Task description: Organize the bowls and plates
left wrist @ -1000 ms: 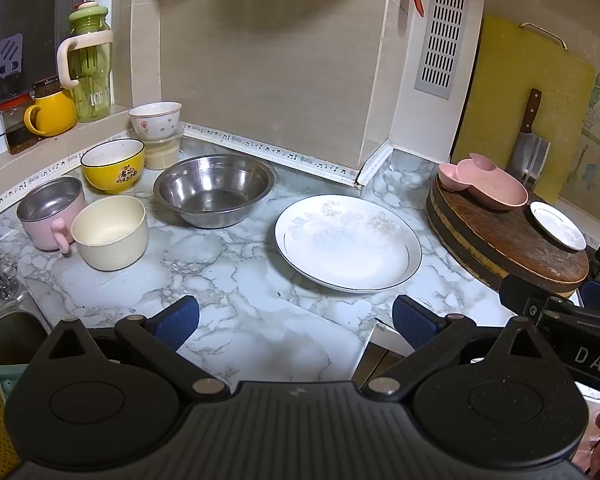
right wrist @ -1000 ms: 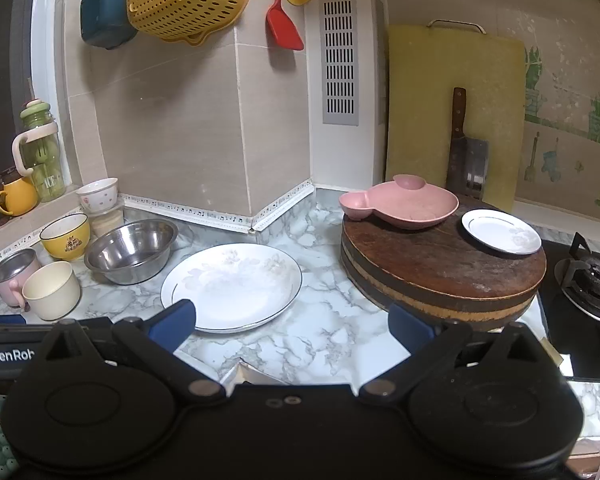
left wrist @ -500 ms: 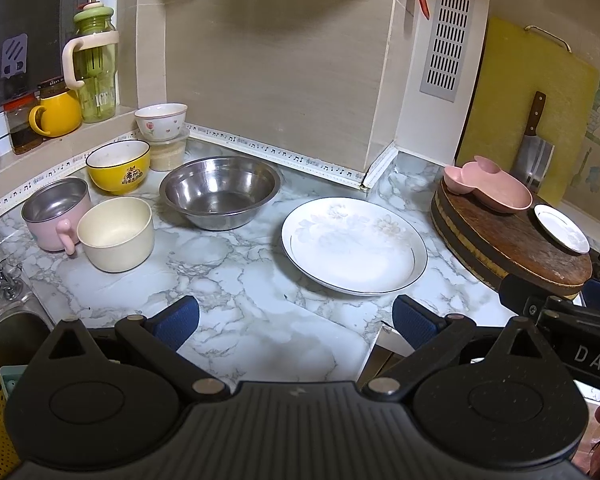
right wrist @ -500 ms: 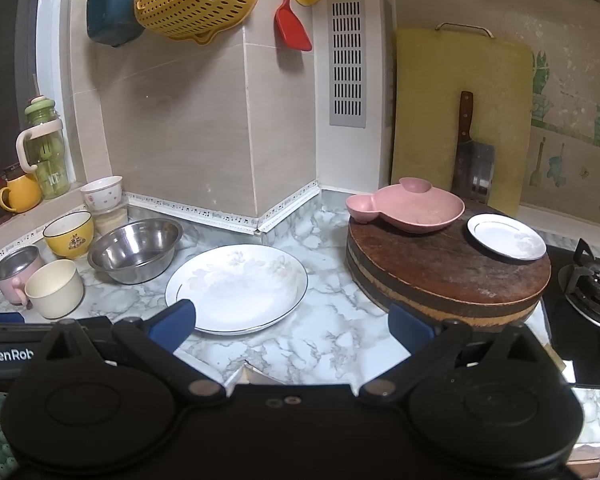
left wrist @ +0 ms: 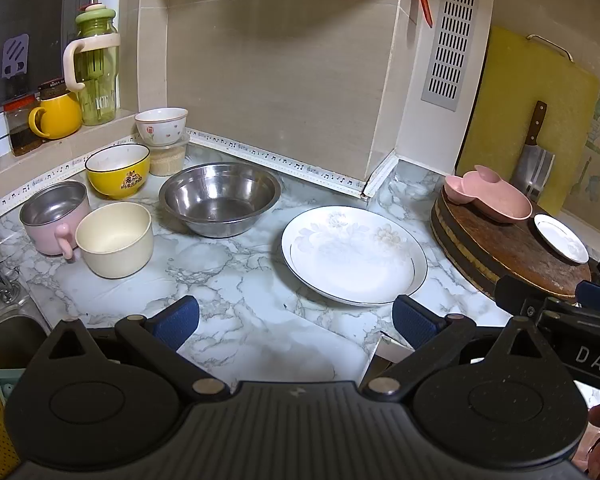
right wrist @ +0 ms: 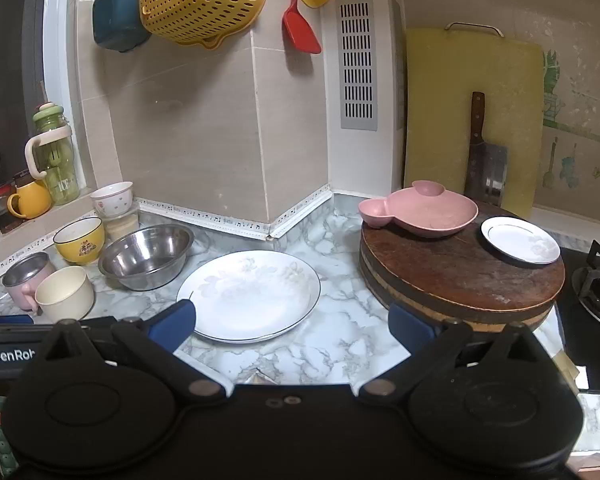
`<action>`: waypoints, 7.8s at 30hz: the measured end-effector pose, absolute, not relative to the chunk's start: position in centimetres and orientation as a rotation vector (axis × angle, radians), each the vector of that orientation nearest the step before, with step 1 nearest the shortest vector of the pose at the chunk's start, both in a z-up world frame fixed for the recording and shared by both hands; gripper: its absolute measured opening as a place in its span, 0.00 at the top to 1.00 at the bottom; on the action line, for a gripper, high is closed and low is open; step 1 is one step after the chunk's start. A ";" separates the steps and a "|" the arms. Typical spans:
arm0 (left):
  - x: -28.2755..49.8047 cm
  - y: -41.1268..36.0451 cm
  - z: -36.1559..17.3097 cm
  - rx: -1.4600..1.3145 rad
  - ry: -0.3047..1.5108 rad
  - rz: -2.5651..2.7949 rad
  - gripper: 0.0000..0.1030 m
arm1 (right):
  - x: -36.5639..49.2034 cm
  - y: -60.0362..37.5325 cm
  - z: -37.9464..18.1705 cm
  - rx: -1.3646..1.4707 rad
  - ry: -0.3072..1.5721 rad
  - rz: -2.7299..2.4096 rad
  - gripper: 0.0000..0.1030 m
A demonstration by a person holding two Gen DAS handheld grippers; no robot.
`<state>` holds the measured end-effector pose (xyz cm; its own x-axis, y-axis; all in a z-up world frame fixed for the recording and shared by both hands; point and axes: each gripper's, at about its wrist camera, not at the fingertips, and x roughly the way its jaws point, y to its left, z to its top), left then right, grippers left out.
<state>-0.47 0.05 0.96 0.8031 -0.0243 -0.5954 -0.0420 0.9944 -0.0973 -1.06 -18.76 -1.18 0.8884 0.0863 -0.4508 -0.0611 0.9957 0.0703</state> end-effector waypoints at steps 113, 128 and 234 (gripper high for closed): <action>9.7 11.2 -9.0 -0.448 0.935 0.168 0.89 | 18.7 -16.2 -11.7 0.142 1.029 0.530 0.89; 14.6 5.6 -9.0 -0.361 0.937 0.038 0.89 | 18.9 -21.7 -11.2 0.210 0.992 0.407 0.89; 30.1 -39.9 -5.1 -0.190 1.080 -0.376 0.66 | 28.3 -62.7 -7.0 0.192 1.050 0.080 0.50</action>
<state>30.08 -39.94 -5.13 0.4164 -0.3885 -0.8220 0.2057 0.9209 -0.3311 28.27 -62.74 -7.03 0.4963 0.1569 -0.8539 0.0261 0.9804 0.1953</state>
